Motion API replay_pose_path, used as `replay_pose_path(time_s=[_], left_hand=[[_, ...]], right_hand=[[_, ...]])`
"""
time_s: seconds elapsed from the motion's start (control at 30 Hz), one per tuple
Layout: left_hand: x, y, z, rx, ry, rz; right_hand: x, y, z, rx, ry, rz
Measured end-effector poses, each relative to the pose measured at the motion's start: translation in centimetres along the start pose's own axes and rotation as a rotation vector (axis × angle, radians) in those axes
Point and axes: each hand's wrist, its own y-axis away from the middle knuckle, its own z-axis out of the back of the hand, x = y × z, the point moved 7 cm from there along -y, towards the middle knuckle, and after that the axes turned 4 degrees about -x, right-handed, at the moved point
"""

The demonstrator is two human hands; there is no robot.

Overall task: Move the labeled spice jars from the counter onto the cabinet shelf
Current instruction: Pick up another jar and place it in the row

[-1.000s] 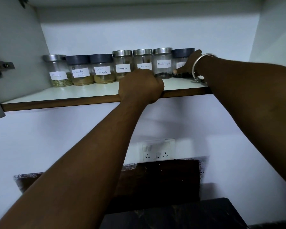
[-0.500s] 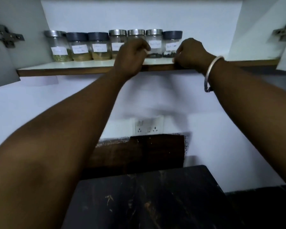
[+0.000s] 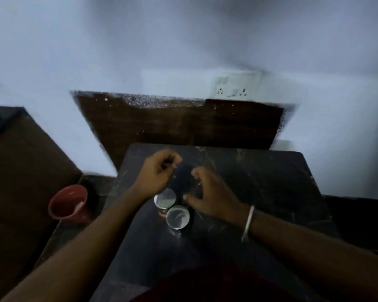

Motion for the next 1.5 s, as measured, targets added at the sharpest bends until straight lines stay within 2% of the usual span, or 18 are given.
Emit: replay_pose_path(time_s=[0.1,0.2,0.3,0.4,0.5,0.63,0.73,0.83,0.97,1.1,1.27,1.5], left_hand=[[6.3,5.8,-0.5,-0.044,-0.022,0.228],[9.0,9.6,-1.6,-0.052,0.027,0.371],[9.5,11.6,-2.1,-0.015,0.015,0.382],[10.3,12.1,-2.3,0.019,0.000,0.400],[9.5,11.2,-2.0,0.005,-0.013,0.398],[6.1,7.9,-1.8,0.051,0.125,0.401],[3.3,4.3,-1.7,0.168,0.183,0.348],[-1.8,0.9,-2.3,0.299,0.430,0.313],[-10.9,-1.8,-3.1,0.405,0.744,0.209],[-17.1,-3.2,-3.6,0.357,1.008,0.204],[-20.8,-3.4,-4.4,0.372,1.135,0.222],[-21.6,-2.6,-4.7,0.364,1.157,0.273]], right_hand=[[-1.6,2.4,-8.4,0.224,0.074,-0.087],[-2.7,2.7,-13.3,0.296,0.228,-0.175],[-3.3,1.9,-15.3,0.278,0.273,-0.204],[-3.6,1.4,-15.1,0.239,0.215,-0.212],[-3.9,1.0,-13.2,0.220,0.085,-0.281],[-3.1,-0.4,-7.0,0.246,-0.094,-0.412],[-0.5,-1.6,0.1,0.296,-0.191,-0.346],[2.6,-2.1,7.3,0.283,-0.460,-0.260],[5.9,-2.0,14.9,0.058,-0.885,-0.082],[8.4,-0.7,19.3,-0.273,-1.151,0.056],[10.2,1.4,21.2,-0.563,-1.125,0.057],[11.6,2.9,22.3,-0.601,-1.060,-0.007]])
